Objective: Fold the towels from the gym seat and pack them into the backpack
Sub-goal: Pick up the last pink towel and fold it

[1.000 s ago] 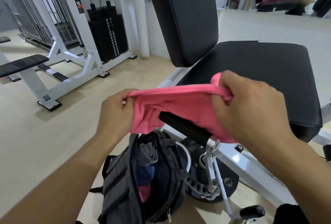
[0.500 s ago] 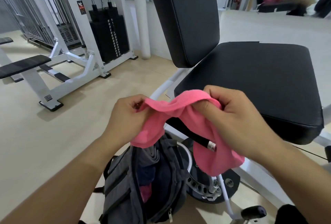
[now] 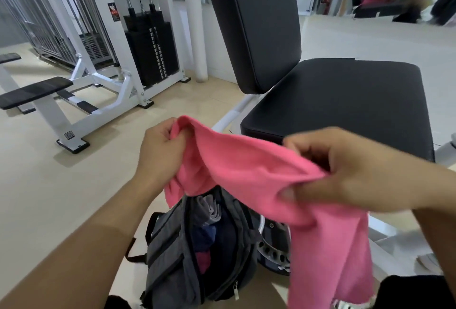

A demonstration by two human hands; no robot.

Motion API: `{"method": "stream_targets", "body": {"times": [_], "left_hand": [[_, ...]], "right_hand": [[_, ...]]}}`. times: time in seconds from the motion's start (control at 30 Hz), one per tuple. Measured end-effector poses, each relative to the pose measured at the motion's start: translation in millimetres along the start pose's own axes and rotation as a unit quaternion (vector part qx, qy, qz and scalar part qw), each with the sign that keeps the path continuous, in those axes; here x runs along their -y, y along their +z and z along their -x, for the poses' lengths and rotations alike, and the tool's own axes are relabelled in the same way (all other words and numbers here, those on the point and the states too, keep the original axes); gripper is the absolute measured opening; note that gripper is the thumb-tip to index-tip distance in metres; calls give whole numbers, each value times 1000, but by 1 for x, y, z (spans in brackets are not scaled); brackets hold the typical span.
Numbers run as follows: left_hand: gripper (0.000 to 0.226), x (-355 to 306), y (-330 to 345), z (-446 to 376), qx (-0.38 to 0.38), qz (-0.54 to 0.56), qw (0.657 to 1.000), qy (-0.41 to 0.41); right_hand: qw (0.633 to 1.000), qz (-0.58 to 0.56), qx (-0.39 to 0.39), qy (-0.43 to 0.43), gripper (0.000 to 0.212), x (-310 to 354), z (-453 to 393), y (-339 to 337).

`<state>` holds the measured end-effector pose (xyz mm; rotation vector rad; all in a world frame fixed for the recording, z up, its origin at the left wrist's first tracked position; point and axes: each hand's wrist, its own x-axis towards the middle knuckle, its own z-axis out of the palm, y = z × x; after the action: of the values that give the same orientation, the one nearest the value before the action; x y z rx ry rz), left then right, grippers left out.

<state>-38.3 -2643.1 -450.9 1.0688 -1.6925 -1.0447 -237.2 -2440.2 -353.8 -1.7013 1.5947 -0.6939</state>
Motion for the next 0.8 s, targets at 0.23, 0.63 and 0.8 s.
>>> {"method": "stream_targets", "body": {"times": [0.23, 0.63, 0.8], "left_hand": [[25, 10, -6, -5, 38, -48, 998, -12], [49, -34, -48, -1, 380, 244, 866, -214], [32, -5, 4, 2, 245, 162, 906, -304]], "right_hand": [[891, 312, -238, 230, 11, -52, -22, -98], [956, 119, -85, 253, 40, -67, 50, -199], [825, 410, -330, 204, 21, -58, -35, -189]]}}
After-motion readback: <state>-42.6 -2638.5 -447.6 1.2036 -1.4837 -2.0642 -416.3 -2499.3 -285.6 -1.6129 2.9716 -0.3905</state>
